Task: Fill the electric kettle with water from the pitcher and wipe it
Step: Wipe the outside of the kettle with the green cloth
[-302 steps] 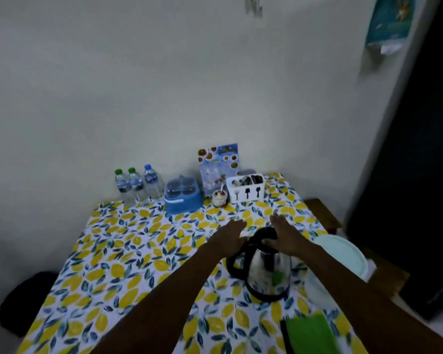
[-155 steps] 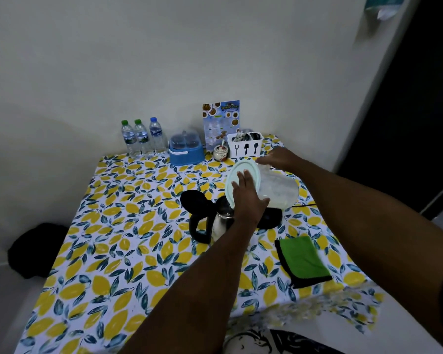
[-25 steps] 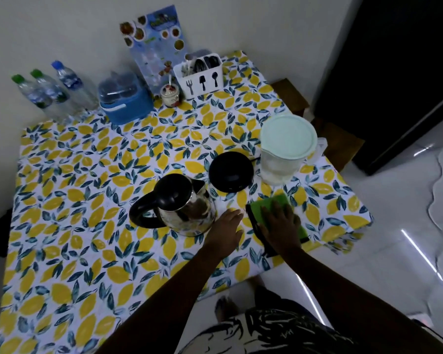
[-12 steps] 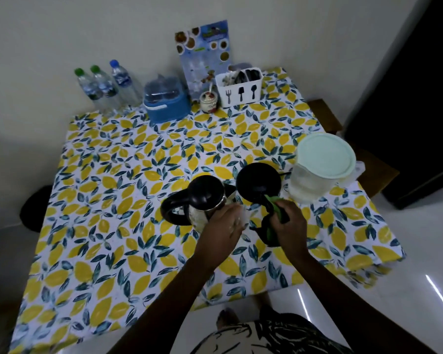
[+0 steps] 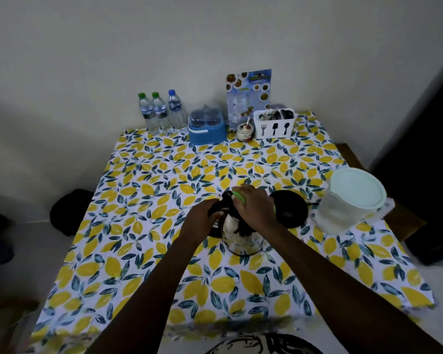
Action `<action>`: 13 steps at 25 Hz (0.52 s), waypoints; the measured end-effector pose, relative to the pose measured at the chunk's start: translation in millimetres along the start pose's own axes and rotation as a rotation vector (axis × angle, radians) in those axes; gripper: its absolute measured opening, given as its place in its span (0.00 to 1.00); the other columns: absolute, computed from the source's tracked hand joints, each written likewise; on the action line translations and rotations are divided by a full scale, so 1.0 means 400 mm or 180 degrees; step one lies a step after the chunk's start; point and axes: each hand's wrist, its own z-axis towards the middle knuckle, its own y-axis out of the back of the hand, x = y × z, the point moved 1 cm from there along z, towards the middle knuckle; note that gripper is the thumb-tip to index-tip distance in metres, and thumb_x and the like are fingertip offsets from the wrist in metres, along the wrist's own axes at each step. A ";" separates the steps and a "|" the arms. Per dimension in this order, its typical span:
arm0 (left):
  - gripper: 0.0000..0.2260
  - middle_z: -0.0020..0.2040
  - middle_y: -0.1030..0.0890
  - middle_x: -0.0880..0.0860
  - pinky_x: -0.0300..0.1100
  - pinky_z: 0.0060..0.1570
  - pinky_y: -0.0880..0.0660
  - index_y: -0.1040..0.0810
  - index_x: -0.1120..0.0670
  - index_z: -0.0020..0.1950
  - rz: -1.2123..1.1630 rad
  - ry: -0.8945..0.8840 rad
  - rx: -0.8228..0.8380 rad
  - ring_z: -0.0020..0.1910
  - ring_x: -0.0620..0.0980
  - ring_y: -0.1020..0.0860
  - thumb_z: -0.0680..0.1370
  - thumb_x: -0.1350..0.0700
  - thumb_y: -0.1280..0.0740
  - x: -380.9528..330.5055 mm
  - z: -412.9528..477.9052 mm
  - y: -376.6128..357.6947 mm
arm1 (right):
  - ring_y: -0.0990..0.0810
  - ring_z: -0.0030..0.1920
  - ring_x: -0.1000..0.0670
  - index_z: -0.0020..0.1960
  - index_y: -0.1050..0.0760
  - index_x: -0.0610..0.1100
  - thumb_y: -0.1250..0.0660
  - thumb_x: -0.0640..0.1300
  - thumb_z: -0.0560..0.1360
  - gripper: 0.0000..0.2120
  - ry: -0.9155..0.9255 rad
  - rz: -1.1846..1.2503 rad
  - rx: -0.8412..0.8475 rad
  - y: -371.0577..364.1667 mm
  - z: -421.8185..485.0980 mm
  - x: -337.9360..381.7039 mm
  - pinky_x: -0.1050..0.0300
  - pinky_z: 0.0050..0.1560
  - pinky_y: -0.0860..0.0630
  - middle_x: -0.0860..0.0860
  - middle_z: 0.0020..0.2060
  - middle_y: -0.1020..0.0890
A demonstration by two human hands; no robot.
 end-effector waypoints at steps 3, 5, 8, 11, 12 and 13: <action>0.22 0.58 0.17 0.58 0.49 0.57 0.26 0.21 0.55 0.62 -0.0453 0.0243 -0.0007 0.57 0.57 0.20 0.74 0.43 0.34 0.010 0.009 0.017 | 0.25 0.61 0.37 0.65 0.26 0.52 0.46 0.58 0.79 0.20 -0.0416 -0.0192 0.0001 -0.017 0.021 0.020 0.44 0.56 0.28 0.48 0.63 0.22; 0.20 0.54 0.16 0.59 0.51 0.54 0.23 0.19 0.55 0.59 -0.0465 0.0284 0.0033 0.53 0.58 0.19 0.73 0.45 0.33 0.013 0.014 0.022 | 0.25 0.63 0.37 0.64 0.25 0.53 0.45 0.58 0.78 0.19 -0.0189 -0.0510 -0.0383 -0.036 -0.013 0.024 0.43 0.58 0.28 0.49 0.64 0.22; 0.19 0.52 0.15 0.58 0.51 0.52 0.22 0.19 0.55 0.57 -0.0494 0.0359 0.0047 0.52 0.57 0.19 0.71 0.45 0.30 0.023 0.022 0.022 | 0.32 0.70 0.36 0.68 0.29 0.55 0.41 0.57 0.76 0.21 0.0468 -0.1292 -0.0558 -0.078 -0.092 0.013 0.36 0.63 0.31 0.48 0.71 0.28; 0.15 0.54 0.15 0.56 0.42 0.51 0.25 0.18 0.54 0.58 -0.0500 0.0341 0.0030 0.53 0.54 0.19 0.73 0.51 0.27 0.041 0.029 0.020 | 0.30 0.67 0.35 0.66 0.27 0.51 0.42 0.58 0.77 0.21 0.0429 -0.1493 -0.0451 -0.066 -0.066 0.040 0.36 0.63 0.31 0.44 0.68 0.26; 0.15 0.54 0.15 0.56 0.40 0.51 0.27 0.18 0.54 0.58 -0.0523 0.0322 0.0035 0.54 0.53 0.19 0.73 0.52 0.27 0.044 0.032 0.019 | 0.28 0.65 0.35 0.63 0.26 0.49 0.43 0.58 0.77 0.20 0.0296 -0.1503 -0.0322 -0.054 -0.038 0.058 0.38 0.61 0.30 0.44 0.65 0.24; 0.15 0.54 0.15 0.56 0.38 0.52 0.28 0.18 0.54 0.58 -0.0575 0.0308 0.0046 0.54 0.53 0.19 0.73 0.53 0.26 0.044 0.032 0.020 | 0.26 0.61 0.36 0.60 0.24 0.48 0.44 0.58 0.78 0.20 0.0150 -0.1505 -0.0100 -0.045 -0.005 0.074 0.41 0.59 0.30 0.44 0.61 0.22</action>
